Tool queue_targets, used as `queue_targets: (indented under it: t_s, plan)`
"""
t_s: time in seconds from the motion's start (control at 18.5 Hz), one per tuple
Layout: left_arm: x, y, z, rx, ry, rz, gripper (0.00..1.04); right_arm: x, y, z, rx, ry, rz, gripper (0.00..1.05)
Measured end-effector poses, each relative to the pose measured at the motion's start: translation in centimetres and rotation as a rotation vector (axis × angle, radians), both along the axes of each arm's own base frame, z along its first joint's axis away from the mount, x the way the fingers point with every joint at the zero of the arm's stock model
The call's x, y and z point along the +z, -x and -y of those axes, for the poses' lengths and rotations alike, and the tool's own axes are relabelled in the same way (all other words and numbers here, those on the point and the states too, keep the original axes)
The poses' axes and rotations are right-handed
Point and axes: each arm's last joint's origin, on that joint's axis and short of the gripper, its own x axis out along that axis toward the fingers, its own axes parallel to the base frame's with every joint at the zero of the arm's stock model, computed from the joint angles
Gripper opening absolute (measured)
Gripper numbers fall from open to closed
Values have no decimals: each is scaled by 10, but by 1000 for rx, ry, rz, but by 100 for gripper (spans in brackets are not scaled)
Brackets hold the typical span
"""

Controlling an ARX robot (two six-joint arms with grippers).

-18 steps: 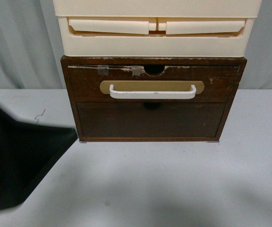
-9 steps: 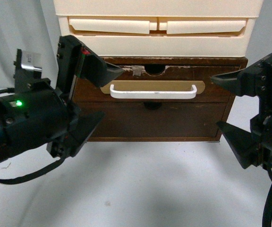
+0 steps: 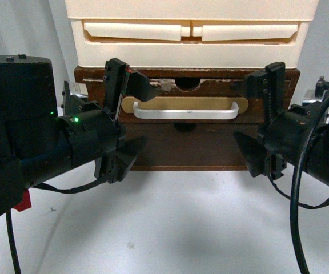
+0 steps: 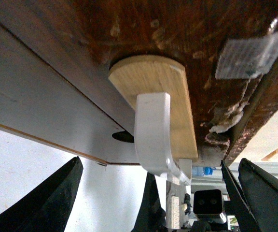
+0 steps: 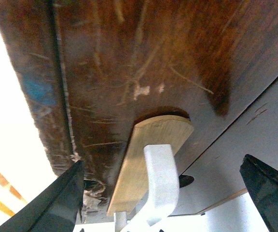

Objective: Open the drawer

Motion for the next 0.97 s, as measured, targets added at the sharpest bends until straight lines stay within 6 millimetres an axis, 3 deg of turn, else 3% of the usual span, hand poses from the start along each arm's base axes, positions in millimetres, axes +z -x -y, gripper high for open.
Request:
queue_targets:
  t_s: [0.16, 0.54, 0.65, 0.7, 0.81, 0.97]
  plan:
    - [-1, -11, 0, 4, 1, -7, 97, -7, -7, -2, 1, 17, -35, 97]
    - [-4, -15, -4, 13, 8, -14, 32, -2, -11, -9, 13, 17, 5, 32]
    - [-4, -15, -6, 22, 58, -40, 16, -4, -9, -10, 14, 22, -14, 21]
    - [-4, -14, -6, 27, 88, -45, 15, -5, -7, -9, 8, -3, -18, 15]
    - [-6, -9, -8, 34, 112, -47, 14, -5, -1, -13, 13, -27, -24, 14]
    - [-8, 19, -13, 21, 130, -51, 14, -6, 26, -15, 33, -30, -30, 14]
